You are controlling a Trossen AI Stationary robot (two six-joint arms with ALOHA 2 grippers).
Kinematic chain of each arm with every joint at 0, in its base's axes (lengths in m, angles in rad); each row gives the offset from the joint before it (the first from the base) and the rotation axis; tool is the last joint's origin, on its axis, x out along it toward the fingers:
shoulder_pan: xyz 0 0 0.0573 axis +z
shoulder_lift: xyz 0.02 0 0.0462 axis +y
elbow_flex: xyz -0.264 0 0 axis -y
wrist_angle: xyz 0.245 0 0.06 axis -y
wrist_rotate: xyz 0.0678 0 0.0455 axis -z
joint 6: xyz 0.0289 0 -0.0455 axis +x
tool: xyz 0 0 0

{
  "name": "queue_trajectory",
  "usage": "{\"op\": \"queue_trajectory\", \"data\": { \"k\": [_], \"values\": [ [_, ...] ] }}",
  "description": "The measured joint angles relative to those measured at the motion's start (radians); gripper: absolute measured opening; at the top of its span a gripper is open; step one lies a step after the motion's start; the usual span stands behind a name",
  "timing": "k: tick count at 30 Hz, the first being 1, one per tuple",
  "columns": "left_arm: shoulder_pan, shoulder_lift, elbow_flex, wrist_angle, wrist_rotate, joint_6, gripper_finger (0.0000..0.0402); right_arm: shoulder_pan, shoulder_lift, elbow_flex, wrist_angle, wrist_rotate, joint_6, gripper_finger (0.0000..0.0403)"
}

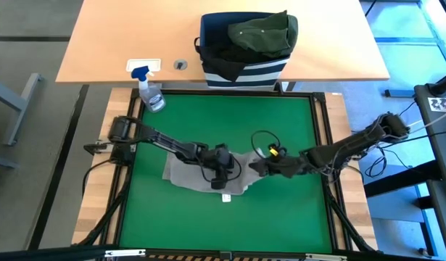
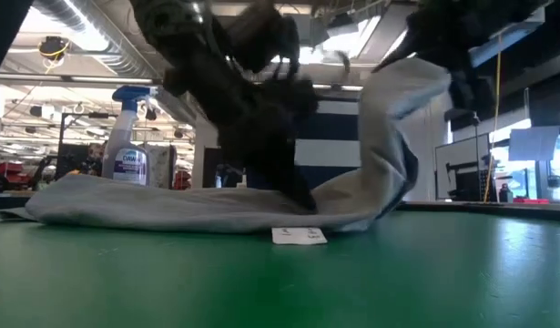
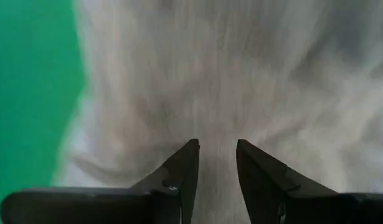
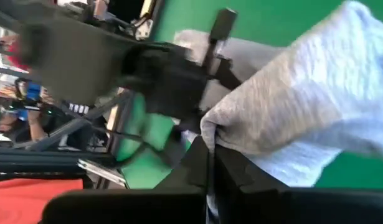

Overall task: Fold Laundry from Bin
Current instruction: Fold the gray shirt

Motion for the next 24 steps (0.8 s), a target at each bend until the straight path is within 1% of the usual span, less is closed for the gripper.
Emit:
{"op": "queue_trajectory", "data": {
  "k": [3, 6, 8, 10, 12, 13, 15, 17, 18, 20, 24],
  "values": [
    [0.013, -0.152, 0.005, -0.101, 0.001, 0.004, 0.0104, -0.035, 0.022, 0.000, 0.069, -0.024, -0.040, 0.0006],
    [0.022, -0.307, 0.000, -0.307, -0.001, 0.008, 0.0104, -0.053, 0.022, 0.000, 0.074, -0.028, -0.060, 0.0004],
    [0.022, -0.394, -0.040, -0.422, -0.001, 0.005, 0.0104, -0.062, 0.022, 0.000, 0.069, -0.028, -0.069, 0.0004],
    [0.019, -0.463, -0.135, -0.451, 0.001, -0.022, 0.0104, -0.067, 0.022, 0.000, 0.070, -0.028, -0.070, 0.0005],
    [0.020, -0.493, -0.266, -0.425, 0.010, -0.076, 0.0104, -0.066, 0.022, 0.000, 0.074, -0.028, -0.070, 0.0006],
    [0.019, -0.498, -0.332, -0.382, 0.027, -0.102, 0.0104, -0.066, 0.029, 0.000, 0.077, -0.028, -0.070, 0.0005],
    [0.014, -0.497, -0.441, -0.265, 0.067, -0.138, 0.0104, -0.066, 0.039, 0.000, 0.084, -0.041, -0.071, 0.0004],
    [0.012, -0.468, -0.514, -0.143, 0.083, -0.157, 0.0104, -0.066, 0.059, 0.000, 0.126, -0.067, -0.071, 0.0004],
    [0.013, -0.447, -0.539, -0.100, 0.082, -0.159, 0.0104, -0.066, 0.073, 0.000, 0.156, -0.073, -0.071, 0.0004],
    [0.016, -0.407, -0.550, -0.027, 0.074, -0.161, 0.0104, -0.066, 0.113, 0.001, 0.233, -0.087, -0.071, 0.0006],
    [0.022, -0.327, -0.521, 0.068, 0.072, -0.156, 0.0104, -0.070, 0.211, 0.048, 0.361, -0.107, -0.104, 0.0004]
  ]
}}
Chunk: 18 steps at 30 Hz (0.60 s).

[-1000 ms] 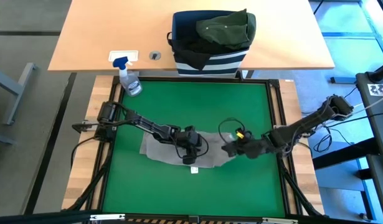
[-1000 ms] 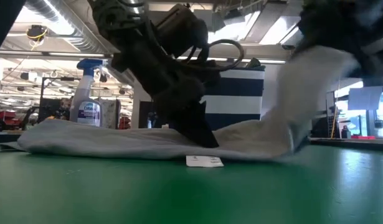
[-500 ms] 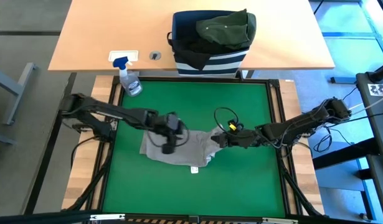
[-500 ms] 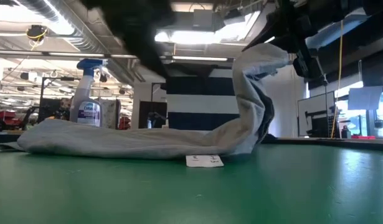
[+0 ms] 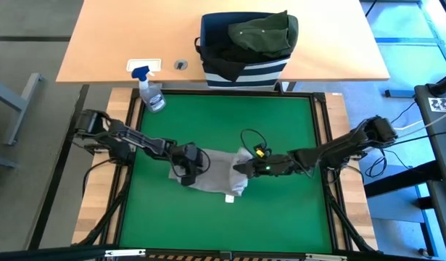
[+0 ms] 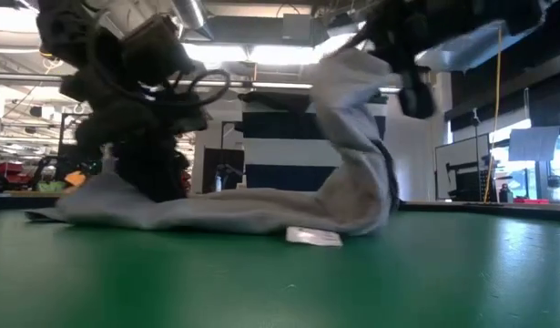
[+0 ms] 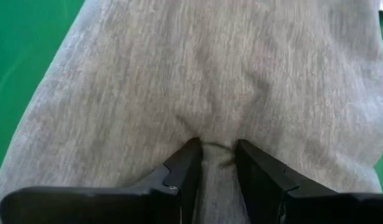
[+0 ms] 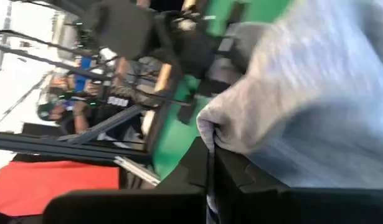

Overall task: Fold Laundry from Bin
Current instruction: Fold the gray shirt

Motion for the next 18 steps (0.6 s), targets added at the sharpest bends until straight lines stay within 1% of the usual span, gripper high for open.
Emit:
{"op": "queue_trajectory", "data": {
  "k": [3, 7, 9, 12, 15, 18],
  "values": [
    [0.001, 0.048, 0.044, 0.023, 0.000, 0.001, 0.0104, -0.025, 0.079, 0.075, 0.008, -0.031, -0.031, 0.0005],
    [-0.009, 0.067, 0.106, -0.011, 0.002, 0.013, 0.0104, -0.070, 0.171, 0.188, 0.002, -0.090, -0.101, 0.0011],
    [-0.011, 0.045, 0.151, -0.102, 0.003, 0.025, 0.0104, -0.089, 0.200, 0.233, -0.008, -0.107, -0.124, 0.0012],
    [-0.003, -0.037, 0.225, -0.297, 0.003, 0.026, 0.0104, -0.102, 0.217, 0.262, -0.010, -0.125, -0.139, 0.0012],
    [-0.005, -0.152, 0.269, -0.533, 0.002, 0.025, 0.0104, -0.102, 0.215, 0.270, -0.010, -0.130, -0.144, 0.0013],
    [-0.021, -0.275, 0.268, -0.678, -0.001, -0.012, 0.0104, -0.101, 0.217, 0.268, -0.013, -0.146, -0.136, 0.0013]
  ]
}}
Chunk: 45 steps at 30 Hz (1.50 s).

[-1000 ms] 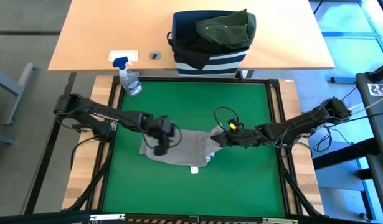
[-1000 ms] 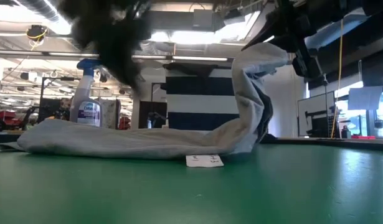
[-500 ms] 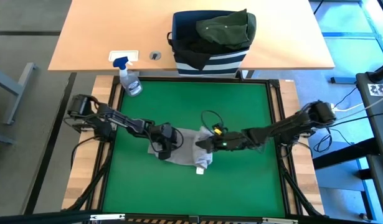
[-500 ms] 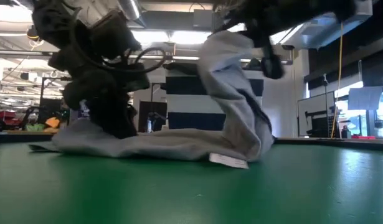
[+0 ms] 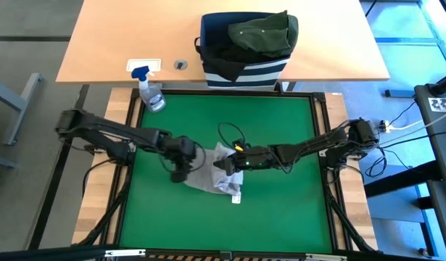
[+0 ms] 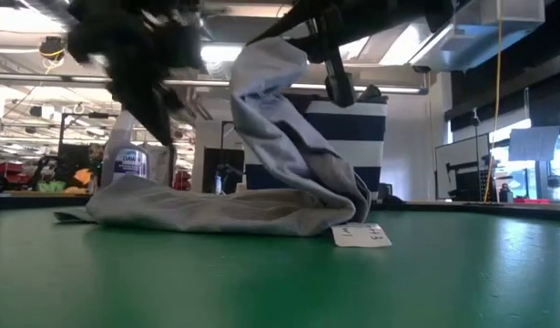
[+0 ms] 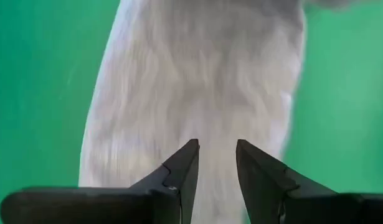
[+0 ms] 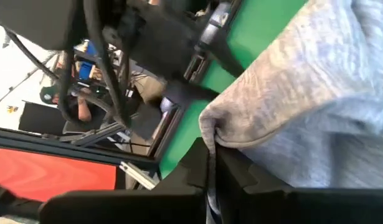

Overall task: Fold Laundry from Bin
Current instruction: Fold the gray shirt

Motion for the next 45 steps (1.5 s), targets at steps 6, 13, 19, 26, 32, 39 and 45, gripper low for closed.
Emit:
{"op": "queue_trajectory", "data": {
  "k": [6, 13, 19, 26, 32, 39, 45],
  "values": [
    [-0.042, -0.122, -0.227, 0.061, -0.057, -0.152, 0.0104, 0.001, 0.000, 0.001, 0.009, 0.000, 0.017, 0.0014],
    [-0.044, -0.063, -0.470, 0.490, -0.050, -0.210, 0.0104, -0.021, 0.030, 0.012, 0.065, 0.036, 0.018, 0.0006],
    [-0.033, -0.028, -0.472, 0.544, -0.052, -0.195, 0.0104, -0.046, 0.169, 0.134, 0.127, -0.008, 0.013, 0.0011],
    [-0.033, -0.029, -0.472, 0.539, -0.053, -0.186, 0.0104, -0.053, 0.254, 0.201, 0.132, -0.027, 0.016, 0.0011],
    [-0.033, -0.051, -0.469, 0.504, -0.045, -0.167, 0.0104, -0.060, 0.281, 0.201, 0.132, -0.022, 0.043, 0.0046],
    [-0.030, -0.148, -0.361, 0.243, -0.077, -0.125, 0.0104, -0.064, 0.297, 0.201, 0.166, -0.036, 0.043, 0.0118],
    [-0.022, -0.208, -0.233, -0.007, -0.161, -0.068, 0.0104, -0.074, 0.296, 0.201, 0.198, -0.036, 0.021, 0.0186]
  ]
}}
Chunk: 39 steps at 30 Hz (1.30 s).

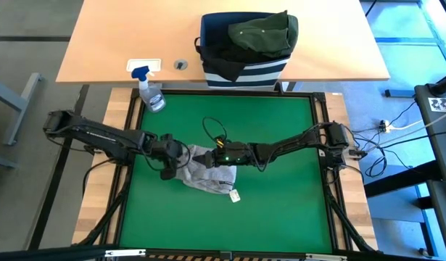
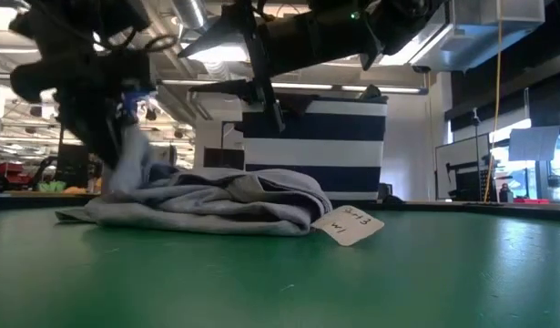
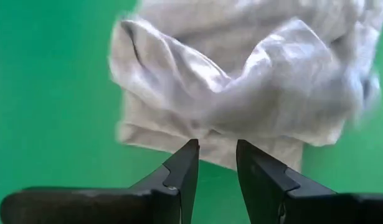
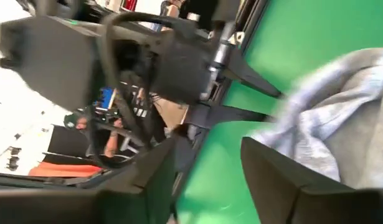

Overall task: Fold Laundry from Bin
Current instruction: Fold the gray shirt

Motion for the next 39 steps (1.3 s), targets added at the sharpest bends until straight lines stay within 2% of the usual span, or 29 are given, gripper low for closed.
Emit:
{"op": "queue_trajectory", "data": {
  "k": [4, 7, 10, 12, 15, 17, 22, 26, 29, 33, 36, 39],
  "values": [
    [0.019, -0.044, 0.110, -0.213, -0.059, 0.004, 0.0104, 0.000, 0.000, 0.000, -0.005, -0.035, -0.092, 0.0209],
    [0.027, -0.094, 0.170, -0.253, -0.075, 0.003, 0.0104, -0.003, -0.002, 0.000, -0.015, -0.089, -0.119, 0.0213],
    [0.022, -0.143, 0.162, -0.059, -0.041, 0.003, 0.0104, -0.003, -0.015, 0.000, -0.047, -0.136, -0.178, 0.0210],
    [0.019, -0.148, 0.119, 0.103, 0.017, -0.005, 0.0104, 0.008, -0.032, 0.000, -0.114, -0.145, -0.214, 0.0206],
    [0.018, -0.100, 0.033, 0.311, 0.067, -0.036, 0.0104, 0.021, -0.039, 0.000, -0.260, -0.114, -0.271, 0.0198],
    [0.019, -0.044, -0.025, 0.402, 0.060, -0.052, 0.0104, 0.025, -0.039, -0.002, -0.365, -0.045, -0.305, 0.0193],
    [0.022, 0.105, -0.082, 0.479, 0.067, -0.045, 0.0104, 0.031, -0.024, -0.001, -0.557, 0.129, -0.403, 0.0184],
    [0.022, 0.174, -0.083, 0.466, 0.137, 0.000, 0.0104, 0.029, 0.015, -0.002, -0.591, 0.127, -0.410, 0.0182],
    [0.022, 0.172, -0.067, 0.355, 0.236, 0.005, 0.0104, 0.030, 0.029, -0.002, -0.608, 0.123, -0.412, 0.0182],
    [0.017, 0.121, 0.025, -0.013, 0.328, -0.002, 0.0104, 0.030, 0.036, -0.002, -0.625, 0.120, -0.408, 0.0182],
    [0.005, 0.089, 0.090, -0.269, 0.278, -0.026, 0.0104, 0.029, 0.036, -0.002, -0.625, 0.115, -0.410, 0.0182],
    [-0.006, 0.058, 0.143, -0.294, 0.186, -0.049, 0.0104, 0.029, 0.034, -0.002, -0.613, 0.108, -0.425, 0.0182]
  ]
}}
